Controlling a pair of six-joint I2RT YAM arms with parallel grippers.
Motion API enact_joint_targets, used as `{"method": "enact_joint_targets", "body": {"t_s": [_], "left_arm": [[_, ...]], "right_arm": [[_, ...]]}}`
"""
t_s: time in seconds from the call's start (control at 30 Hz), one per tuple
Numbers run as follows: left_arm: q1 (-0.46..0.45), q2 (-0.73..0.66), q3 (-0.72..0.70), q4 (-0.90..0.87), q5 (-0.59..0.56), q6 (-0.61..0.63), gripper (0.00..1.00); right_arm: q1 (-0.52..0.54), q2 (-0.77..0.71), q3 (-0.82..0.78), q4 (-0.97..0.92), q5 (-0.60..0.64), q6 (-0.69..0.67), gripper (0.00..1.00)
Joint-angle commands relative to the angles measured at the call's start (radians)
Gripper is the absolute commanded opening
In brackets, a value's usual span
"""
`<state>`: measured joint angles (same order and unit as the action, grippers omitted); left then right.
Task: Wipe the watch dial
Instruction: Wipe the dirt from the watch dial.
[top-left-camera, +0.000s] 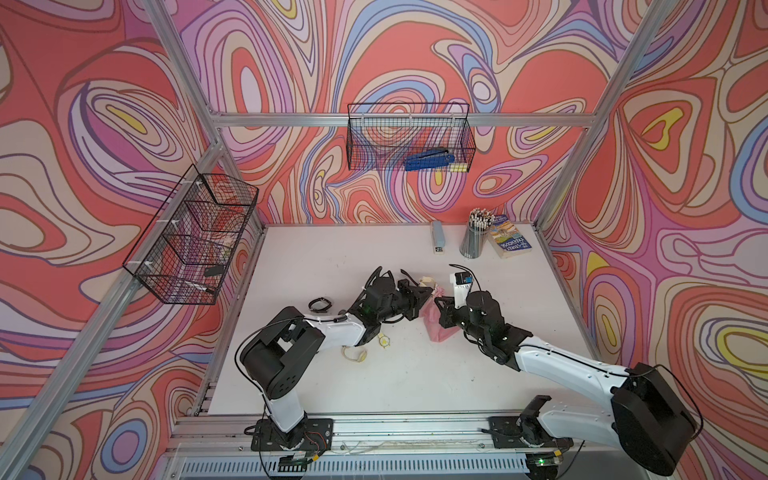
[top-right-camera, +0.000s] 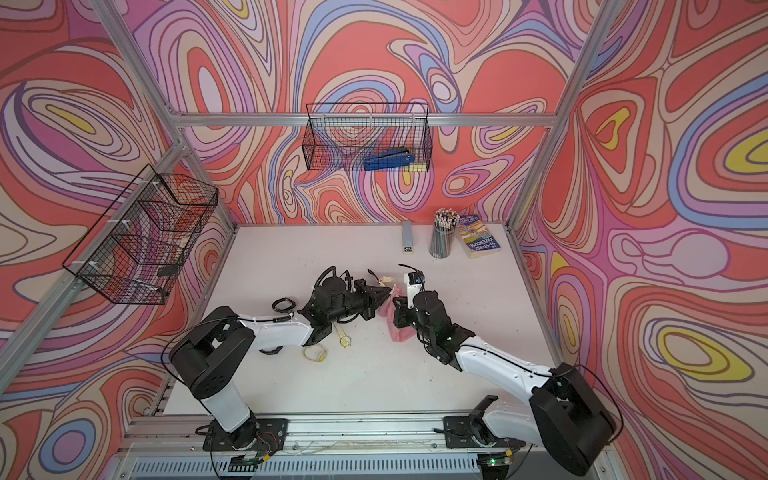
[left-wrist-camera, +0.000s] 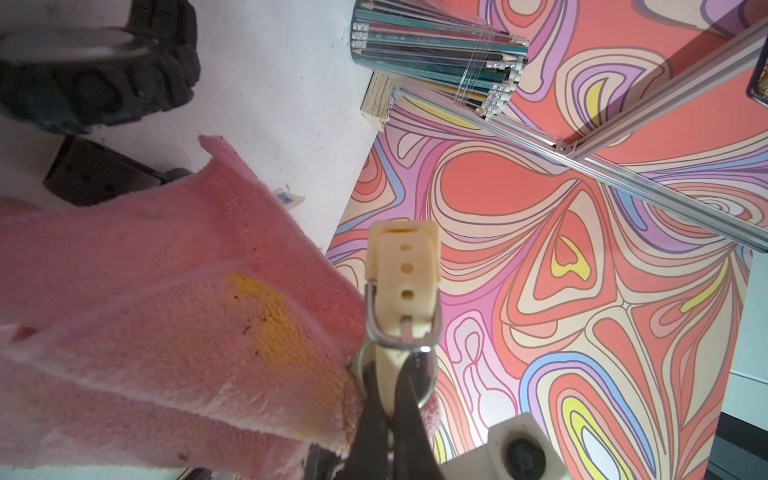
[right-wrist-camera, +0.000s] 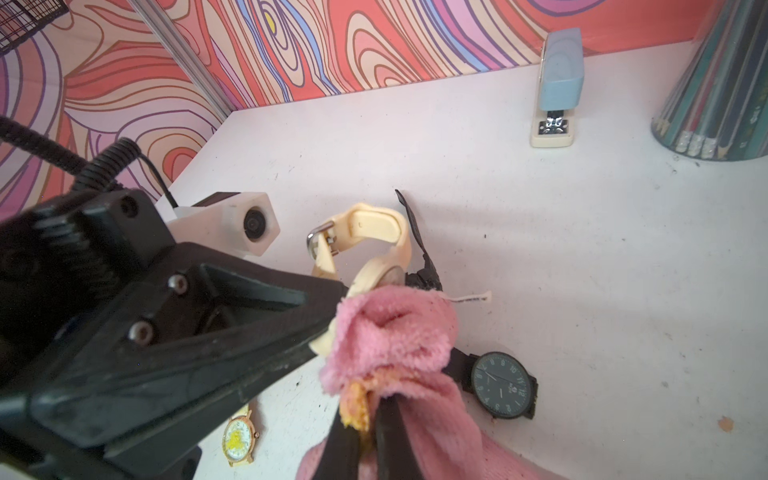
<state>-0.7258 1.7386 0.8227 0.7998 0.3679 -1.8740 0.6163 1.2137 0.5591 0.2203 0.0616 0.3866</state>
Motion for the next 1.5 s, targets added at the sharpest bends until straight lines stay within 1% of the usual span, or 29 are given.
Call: {"method": "enact_joint_targets", "body": {"t_s": [0.0, 0.53, 0.7, 0.87, 1.13, 1.33, 1.47], "left_arm": [[-0.017, -0.001, -0.024, 0.016, 0.106, -0.019, 0.0], [-0.017, 0.017, -0.031, 0.033, 0.109, -0.032, 0.0], [-0.017, 0.034, -0.042, 0.066, 0.116, -0.055, 0.0], [-0.017, 0.044, -0.031, 0.07, 0.129, -0.064, 0.0], [-0.016, 0.055, -0.026, 0.071, 0.144, -0.069, 0.0], [-0.024, 0.07, -0.024, 0.07, 0.156, -0.076, 0.0], [-0.038, 0.094, -0.004, 0.035, 0.197, -0.066, 0.0]], "right_arm": [[-0.03, -0.024, 0.025, 0.057, 0.031, 0.0, 0.0], [-0.041, -0.063, -0.003, 0.011, 0.03, 0.003, 0.0], [-0.058, -0.089, 0.016, -0.128, 0.094, 0.001, 0.0], [-0.092, -0.134, 0.001, -0.211, 0.094, 0.01, 0.0], [-0.099, -0.197, 0.011, -0.363, 0.147, -0.012, 0.0], [-0.101, -0.245, 0.034, -0.468, 0.164, -0.034, 0.0], [-0.101, -0.264, 0.064, -0.545, 0.181, -0.045, 0.0]]}}
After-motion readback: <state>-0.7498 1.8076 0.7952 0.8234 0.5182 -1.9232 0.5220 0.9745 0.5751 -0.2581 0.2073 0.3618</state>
